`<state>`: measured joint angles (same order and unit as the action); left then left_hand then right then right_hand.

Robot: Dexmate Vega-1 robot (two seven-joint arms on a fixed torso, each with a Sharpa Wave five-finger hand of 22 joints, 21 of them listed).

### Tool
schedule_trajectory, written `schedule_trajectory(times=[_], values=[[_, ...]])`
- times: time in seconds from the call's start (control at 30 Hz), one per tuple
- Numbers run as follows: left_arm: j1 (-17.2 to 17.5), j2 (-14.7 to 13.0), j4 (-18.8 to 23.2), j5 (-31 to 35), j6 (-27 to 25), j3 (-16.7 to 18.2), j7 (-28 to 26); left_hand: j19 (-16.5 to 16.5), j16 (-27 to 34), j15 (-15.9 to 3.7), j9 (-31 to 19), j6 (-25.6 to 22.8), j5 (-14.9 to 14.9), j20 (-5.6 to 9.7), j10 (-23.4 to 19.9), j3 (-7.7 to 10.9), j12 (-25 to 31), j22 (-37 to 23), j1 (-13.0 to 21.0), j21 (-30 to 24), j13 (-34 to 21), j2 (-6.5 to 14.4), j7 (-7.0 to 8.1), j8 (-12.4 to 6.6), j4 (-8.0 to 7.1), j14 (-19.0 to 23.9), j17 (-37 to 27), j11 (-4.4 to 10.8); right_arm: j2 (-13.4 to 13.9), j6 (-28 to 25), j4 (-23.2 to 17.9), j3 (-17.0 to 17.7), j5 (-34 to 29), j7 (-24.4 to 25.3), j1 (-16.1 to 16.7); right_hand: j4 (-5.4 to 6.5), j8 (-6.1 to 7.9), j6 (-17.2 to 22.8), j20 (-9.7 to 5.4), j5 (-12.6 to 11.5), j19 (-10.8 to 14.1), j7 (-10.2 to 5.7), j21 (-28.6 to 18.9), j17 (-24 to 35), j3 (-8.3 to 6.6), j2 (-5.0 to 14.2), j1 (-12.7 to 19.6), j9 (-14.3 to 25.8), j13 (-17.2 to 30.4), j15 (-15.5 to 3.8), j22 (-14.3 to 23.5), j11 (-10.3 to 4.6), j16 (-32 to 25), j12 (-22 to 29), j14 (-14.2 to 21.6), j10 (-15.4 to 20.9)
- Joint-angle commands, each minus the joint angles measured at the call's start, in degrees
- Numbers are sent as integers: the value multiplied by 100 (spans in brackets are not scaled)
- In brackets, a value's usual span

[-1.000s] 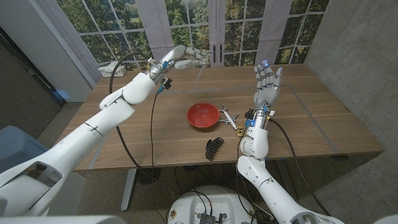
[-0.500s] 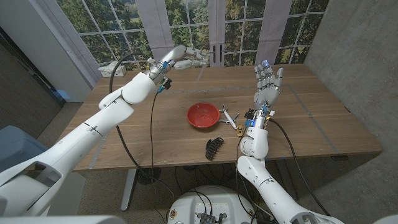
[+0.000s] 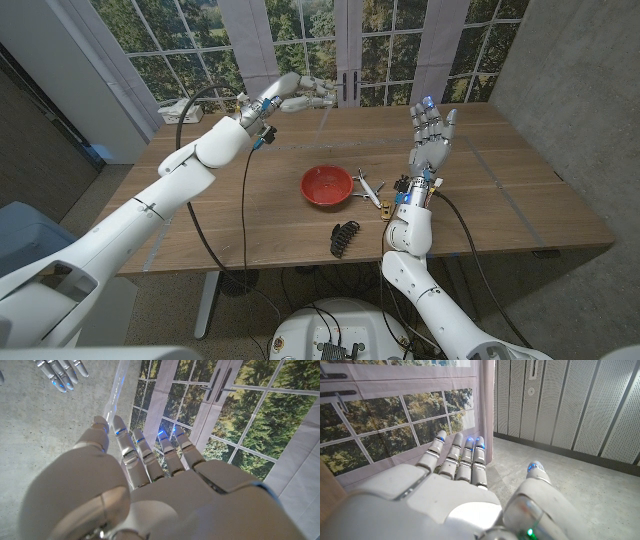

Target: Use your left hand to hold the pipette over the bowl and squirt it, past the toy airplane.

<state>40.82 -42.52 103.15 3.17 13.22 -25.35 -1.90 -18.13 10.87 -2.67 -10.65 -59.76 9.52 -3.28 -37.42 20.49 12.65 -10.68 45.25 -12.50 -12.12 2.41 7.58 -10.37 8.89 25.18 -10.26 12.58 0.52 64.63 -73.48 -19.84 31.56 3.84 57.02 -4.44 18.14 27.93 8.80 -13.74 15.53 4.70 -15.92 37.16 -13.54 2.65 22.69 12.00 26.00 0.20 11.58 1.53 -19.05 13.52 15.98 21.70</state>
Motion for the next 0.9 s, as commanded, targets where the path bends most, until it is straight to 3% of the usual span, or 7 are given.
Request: schedule_trajectory(times=[0.03, 0.9], values=[[30, -11, 85, 37, -64, 2, -5, 33, 0, -796, -11, 83, 23, -18, 37, -26, -36, -9, -32, 14, -17, -29, -30, 26, 1, -5, -19, -10, 39, 12, -60, 5, 59, -36, 48, -26, -22, 50, 25, 20, -15, -17, 9, -7, -7, 44, -18, 11, 4, -14, 20, 22, 8, -26, 48, 37], [136, -9, 262, 111, -193, 42, -119, 21, 9, -845, -11, 47, 47, -44, 42, 12, -26, -11, 35, 11, -20, 42, 40, -37, 43, 4, -15, -4, 80, -14, -133, 8, 166, -97, 113, -86, -66, 69, 29, 24, -11, -20, 6, -16, -16, 64, -62, 15, -9, -16, 19, 25, 22, -24, 60, 41]])
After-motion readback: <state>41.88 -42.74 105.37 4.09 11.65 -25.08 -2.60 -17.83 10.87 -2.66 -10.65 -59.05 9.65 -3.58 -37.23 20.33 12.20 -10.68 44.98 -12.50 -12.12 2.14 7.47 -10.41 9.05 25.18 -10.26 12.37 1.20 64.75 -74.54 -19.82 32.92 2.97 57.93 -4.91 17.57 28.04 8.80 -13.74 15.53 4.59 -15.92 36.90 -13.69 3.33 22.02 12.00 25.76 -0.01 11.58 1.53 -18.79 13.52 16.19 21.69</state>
